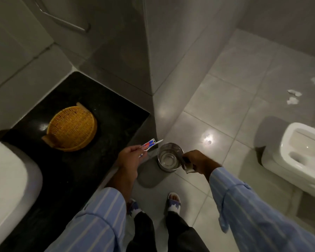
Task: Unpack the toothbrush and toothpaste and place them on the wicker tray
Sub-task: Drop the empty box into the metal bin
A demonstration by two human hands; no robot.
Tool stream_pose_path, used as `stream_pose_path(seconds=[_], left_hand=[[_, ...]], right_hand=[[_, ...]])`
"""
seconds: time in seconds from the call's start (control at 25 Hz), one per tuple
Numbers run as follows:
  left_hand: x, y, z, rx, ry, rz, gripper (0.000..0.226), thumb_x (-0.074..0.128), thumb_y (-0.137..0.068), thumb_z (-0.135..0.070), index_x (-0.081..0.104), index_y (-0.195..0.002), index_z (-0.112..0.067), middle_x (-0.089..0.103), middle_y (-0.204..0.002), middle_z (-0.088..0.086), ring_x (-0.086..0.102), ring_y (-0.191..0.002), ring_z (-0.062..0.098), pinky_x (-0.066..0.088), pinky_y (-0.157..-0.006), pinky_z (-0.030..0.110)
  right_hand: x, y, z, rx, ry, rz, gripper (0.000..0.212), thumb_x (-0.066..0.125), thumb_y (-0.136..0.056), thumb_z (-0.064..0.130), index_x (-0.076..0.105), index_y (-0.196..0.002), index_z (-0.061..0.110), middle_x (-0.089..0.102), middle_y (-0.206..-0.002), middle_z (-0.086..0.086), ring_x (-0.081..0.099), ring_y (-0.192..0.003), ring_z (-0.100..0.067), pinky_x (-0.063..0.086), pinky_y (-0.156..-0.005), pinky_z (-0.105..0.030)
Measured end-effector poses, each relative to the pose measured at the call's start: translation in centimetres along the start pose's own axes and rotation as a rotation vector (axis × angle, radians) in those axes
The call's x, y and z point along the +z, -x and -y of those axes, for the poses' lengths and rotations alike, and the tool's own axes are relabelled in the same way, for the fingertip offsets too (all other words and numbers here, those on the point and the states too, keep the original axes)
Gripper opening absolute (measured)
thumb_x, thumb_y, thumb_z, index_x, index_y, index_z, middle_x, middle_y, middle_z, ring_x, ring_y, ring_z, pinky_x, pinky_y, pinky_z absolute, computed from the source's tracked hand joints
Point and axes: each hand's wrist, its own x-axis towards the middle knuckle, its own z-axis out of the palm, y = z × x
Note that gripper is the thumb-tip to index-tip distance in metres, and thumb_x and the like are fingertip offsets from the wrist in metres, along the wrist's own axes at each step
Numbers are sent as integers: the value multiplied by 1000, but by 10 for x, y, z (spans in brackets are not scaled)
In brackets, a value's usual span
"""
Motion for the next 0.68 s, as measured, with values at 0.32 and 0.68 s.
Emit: stream_pose_path(seconds=[0.32,0.68], left_hand=[[15,-13,22,17,5,-47,10,70,-86,-1,69,-96,0,70,-104,21,71,-95,32,59,-70,30],[19,-11,-2,101,-31,-34,14,70,-86,2,69,-100,0,70,-102,21,71,-91,29,60,-67,26]], right_hand=[[-4,-55,-7,105,-259,85,12,53,-95,7,61,-86,6,60,-78,-12,57,-64,-21,49,-53,-27],[-13,-41,33,-164,26,90,24,58,-95,13,65,-111,-3,64,-102,-18,63,-77,-22,55,-73,-31]])
